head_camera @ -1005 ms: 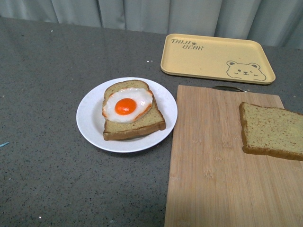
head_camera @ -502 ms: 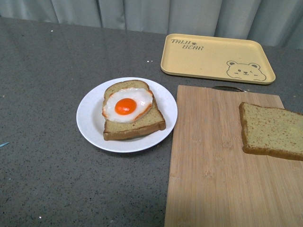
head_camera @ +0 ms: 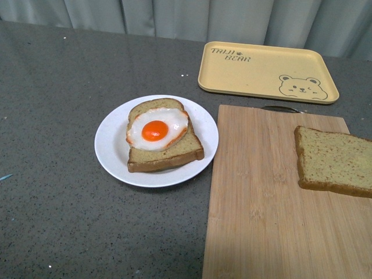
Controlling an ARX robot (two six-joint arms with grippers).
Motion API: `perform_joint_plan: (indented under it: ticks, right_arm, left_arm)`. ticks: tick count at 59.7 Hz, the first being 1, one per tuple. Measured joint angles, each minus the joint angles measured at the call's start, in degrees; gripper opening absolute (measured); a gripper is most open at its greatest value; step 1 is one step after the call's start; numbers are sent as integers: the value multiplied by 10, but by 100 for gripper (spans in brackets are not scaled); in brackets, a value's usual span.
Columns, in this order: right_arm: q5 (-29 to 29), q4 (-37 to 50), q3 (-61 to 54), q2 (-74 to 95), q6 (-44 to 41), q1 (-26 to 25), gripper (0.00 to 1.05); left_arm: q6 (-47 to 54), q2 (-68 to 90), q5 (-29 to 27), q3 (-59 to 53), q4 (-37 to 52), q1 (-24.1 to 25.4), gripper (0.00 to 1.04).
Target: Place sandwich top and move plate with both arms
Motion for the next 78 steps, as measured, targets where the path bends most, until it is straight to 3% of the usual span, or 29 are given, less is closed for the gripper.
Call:
perform_joint_plan:
  ticks: [5,11,19,30,42,51,71,78]
  right_arm:
    - [-26,55,9,98,-5,-33,95]
    - [-136,146,54,283,14,-94,95]
    - [-240,163,125,469,50,-147,95]
    - [-387,80,246,682,97,-212,95]
    - [-502,-19,328,795,112,-238,95]
    - [-526,-73,372,864,118,-242,95]
    - [-526,-86,435,984,141,-219,95]
    - [-525,-88,458,1017,152,-209,77]
  left_arm:
    - [0,0,0,0,0,0,98]
    - [0,0,0,0,0,0,98]
    - [0,0,0,0,0,0,98]
    - [0,0,0,0,0,0,98]
    - [0,0,0,0,0,0,98]
    - [0,0,0,0,0,0,98]
    - [0,0,0,0,0,0,98]
    - [0,0,0,0,0,0,98]
